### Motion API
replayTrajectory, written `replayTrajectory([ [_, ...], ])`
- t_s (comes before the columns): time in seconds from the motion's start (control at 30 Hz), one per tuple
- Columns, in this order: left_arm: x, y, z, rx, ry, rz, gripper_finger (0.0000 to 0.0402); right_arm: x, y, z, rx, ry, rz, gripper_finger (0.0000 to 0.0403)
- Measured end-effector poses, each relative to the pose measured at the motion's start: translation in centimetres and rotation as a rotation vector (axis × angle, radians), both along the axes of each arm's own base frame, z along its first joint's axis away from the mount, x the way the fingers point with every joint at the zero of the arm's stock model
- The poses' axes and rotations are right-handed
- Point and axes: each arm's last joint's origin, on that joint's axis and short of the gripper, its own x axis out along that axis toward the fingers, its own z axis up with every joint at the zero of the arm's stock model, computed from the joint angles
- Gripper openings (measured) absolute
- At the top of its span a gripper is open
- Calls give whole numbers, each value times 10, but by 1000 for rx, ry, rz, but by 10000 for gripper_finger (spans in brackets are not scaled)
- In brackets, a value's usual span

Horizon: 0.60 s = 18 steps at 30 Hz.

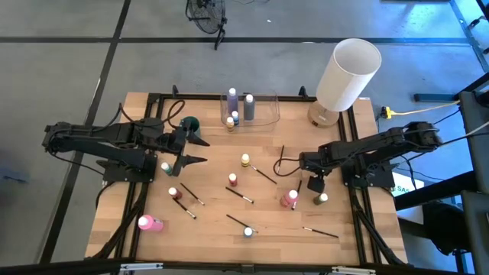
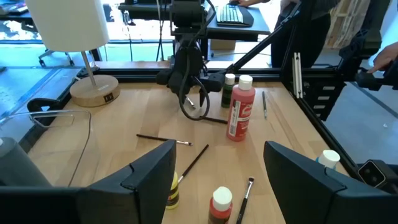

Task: Pick & Place Paint Supplies
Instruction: Put the silver paint brush into the green cup

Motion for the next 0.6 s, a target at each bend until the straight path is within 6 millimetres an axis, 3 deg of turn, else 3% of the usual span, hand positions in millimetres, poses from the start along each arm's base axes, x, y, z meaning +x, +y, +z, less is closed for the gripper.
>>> replayTrajectory([
  [0.6, 0, 0, 0, -8, 4, 0, 239, -1, 6, -1, -52, -5, 112, 284],
])
